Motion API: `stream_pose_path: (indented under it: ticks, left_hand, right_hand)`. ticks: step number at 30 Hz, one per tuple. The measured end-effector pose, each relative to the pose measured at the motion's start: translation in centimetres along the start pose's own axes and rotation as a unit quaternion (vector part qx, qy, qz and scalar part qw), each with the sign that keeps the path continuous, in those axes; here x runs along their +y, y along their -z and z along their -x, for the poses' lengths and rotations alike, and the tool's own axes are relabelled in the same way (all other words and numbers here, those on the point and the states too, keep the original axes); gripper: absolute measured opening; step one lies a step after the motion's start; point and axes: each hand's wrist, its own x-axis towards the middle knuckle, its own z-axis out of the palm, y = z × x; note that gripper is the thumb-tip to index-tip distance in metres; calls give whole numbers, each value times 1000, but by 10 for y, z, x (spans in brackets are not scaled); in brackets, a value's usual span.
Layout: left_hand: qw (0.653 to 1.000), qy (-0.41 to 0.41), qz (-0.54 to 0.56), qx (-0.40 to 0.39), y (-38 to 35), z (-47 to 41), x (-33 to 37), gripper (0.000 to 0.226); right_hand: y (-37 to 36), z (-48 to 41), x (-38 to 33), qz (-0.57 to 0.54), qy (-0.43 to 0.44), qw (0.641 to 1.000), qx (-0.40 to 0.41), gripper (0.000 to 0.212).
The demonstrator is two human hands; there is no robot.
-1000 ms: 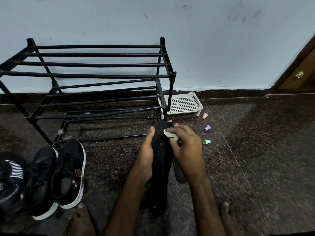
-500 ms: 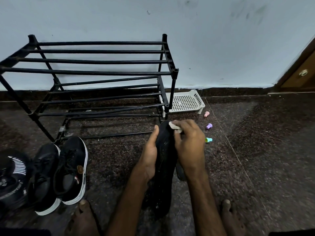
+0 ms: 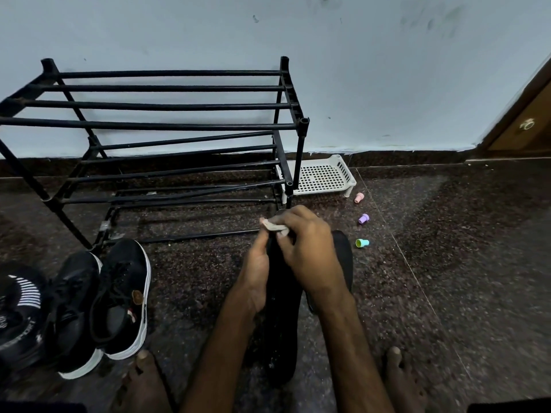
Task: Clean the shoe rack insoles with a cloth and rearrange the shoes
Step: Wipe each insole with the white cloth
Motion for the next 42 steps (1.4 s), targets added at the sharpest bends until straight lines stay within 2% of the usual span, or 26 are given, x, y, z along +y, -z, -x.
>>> stream_pose_path:
  ticks: [2,4,7,11,12,17,18,20,22,23,25,27,28,30,33,35,39,42]
  left_hand:
    - [1000,8,2,-15,3,-1,2,70]
    - [1000,15,-13,-17,2,-2,0,72]
    - [999,6,-32,-17,-3,-2,-3,69]
    - [1000,-4,2,-28,3,-2,4,70]
    - [1000,-2,2,-30,4,-2,5,72]
    - [999,-28,-39,-14,-3,-5,-2,64]
    - [999,-36,-32,-9,-3,-5,-3,62]
    - [999,-48,-16,8,1,-5,0,64]
    - [999,-39,-15,-5,4,-5,3,74]
    - [999,-33,-16,-5,5,-5,3,76]
    - [999,-32,-25,-8,3,-6,2,74]
    - [998,-36,-40,-13,-3,-5,0,71]
    - [998,-42,-43,-14,-5,-4,0,69]
    - [998,-52,-26,-12,-6,-3,1,66]
    - [998,-54,-11,-22,1,-7,3,82]
    - [999,-39,-14,-29,2,-9,3,84]
    - [998,-43,-40,-17,-7,-7,-4,69]
    - [999,-51,-11,-5,-7,-5,-1,66]
  right_hand:
    - [7,0,9,11,-37,999,-1,24]
    - [12,2,18,45,-87,993,59,23]
    - [8,-2,12,54,-70,990,106,23]
    - [10,-1,6,-24,-12,999,-28,28]
    - [12,1,9,-24,-18,999,-33,28]
    - [7,-2,3,57,-78,988,121,23]
    - [5,-5,-1,47,-58,991,107,23]
    - [3,-7,-8,5,-14,1000,21,24]
    - [8,-4,-5,14,-25,999,-33,26]
    - [11,-2,-1,33,-50,998,-22,26]
    - [16,-2,7,70,-96,992,52,24]
    - [13,-5,6,81,-97,986,108,24]
    - [11,-7,3,70,-81,988,110,25]
    - [7,-7,-4,21,-28,998,55,26]
    - [12,0,0,-23,-6,999,-40,27]
    - [16,2,6,0,-48,999,-19,28]
    - [11,-6,0,73,-91,988,104,25]
    - [9,-9,-2,19,-26,999,29,28]
